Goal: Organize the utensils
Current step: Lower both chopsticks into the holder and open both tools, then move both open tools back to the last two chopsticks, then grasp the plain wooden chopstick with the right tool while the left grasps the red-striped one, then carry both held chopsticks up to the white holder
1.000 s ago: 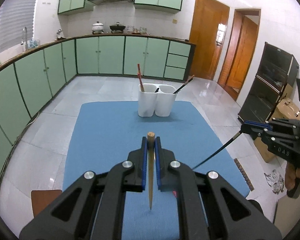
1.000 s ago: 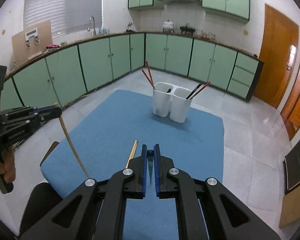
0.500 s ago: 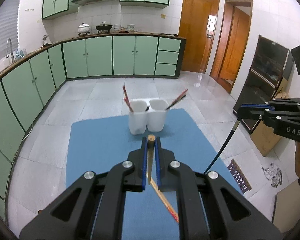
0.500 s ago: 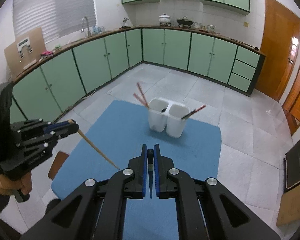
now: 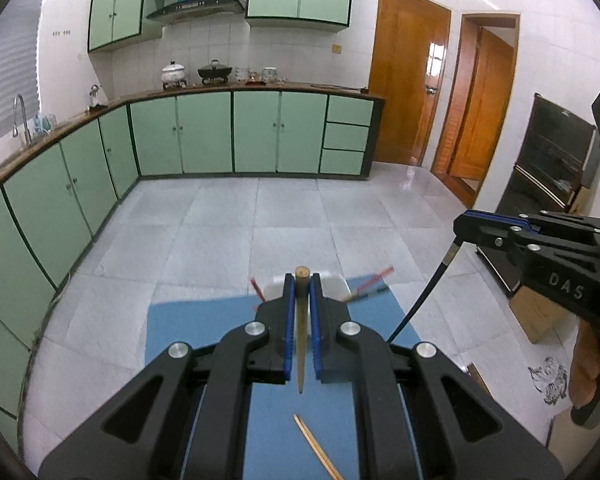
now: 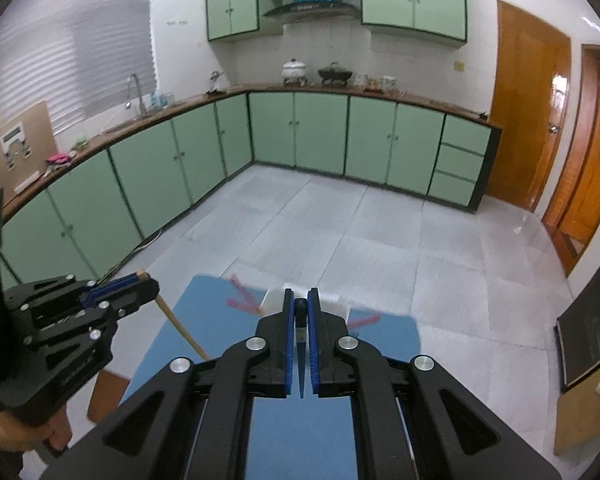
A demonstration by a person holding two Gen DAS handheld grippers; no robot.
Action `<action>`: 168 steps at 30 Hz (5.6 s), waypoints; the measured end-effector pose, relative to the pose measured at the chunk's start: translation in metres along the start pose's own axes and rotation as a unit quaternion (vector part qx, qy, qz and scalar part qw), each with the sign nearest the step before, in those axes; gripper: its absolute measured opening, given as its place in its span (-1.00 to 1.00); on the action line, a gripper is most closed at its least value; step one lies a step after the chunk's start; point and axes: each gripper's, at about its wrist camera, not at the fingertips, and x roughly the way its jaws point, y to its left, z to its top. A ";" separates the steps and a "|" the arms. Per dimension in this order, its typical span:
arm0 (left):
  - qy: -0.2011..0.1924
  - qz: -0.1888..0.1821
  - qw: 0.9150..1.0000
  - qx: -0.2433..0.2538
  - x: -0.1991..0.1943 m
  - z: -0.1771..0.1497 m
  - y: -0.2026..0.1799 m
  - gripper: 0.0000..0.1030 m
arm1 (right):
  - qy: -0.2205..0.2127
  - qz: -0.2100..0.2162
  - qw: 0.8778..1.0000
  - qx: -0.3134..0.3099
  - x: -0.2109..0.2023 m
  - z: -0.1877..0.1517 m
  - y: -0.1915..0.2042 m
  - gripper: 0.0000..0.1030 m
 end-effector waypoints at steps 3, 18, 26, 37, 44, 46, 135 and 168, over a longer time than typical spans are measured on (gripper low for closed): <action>-0.007 0.008 1.000 -0.002 0.016 0.025 -0.001 -0.88 | -0.016 -0.010 1.000 0.009 0.014 0.020 -0.004 -0.88; -0.009 0.047 0.999 -0.002 0.132 0.068 0.006 -0.88 | -0.002 -0.036 0.998 0.049 0.136 0.028 -0.049 -0.88; 0.047 0.047 0.998 0.004 0.170 0.021 0.017 -0.78 | 0.039 -0.026 0.997 0.057 0.167 -0.011 -0.063 -0.79; -0.003 0.043 0.999 0.003 0.060 0.000 0.043 -0.03 | -0.029 0.000 0.999 0.038 0.061 -0.056 -0.065 -0.67; -0.014 0.035 0.999 -0.006 -0.007 -0.106 0.058 0.31 | -0.042 0.007 0.998 -0.035 0.010 -0.201 -0.022 -0.60; -0.012 0.034 0.999 -0.022 -0.015 -0.144 0.064 0.35 | -0.031 0.013 0.999 -0.038 0.009 -0.250 -0.009 -0.60; 0.109 0.073 0.991 -0.025 0.005 -0.413 -0.020 -0.43 | 0.003 0.044 0.998 -0.038 0.042 -0.446 0.039 -0.54; 0.012 0.051 0.998 -0.030 -0.067 -0.346 -0.015 -0.88 | -0.028 0.058 0.998 0.000 -0.035 -0.395 0.034 -0.86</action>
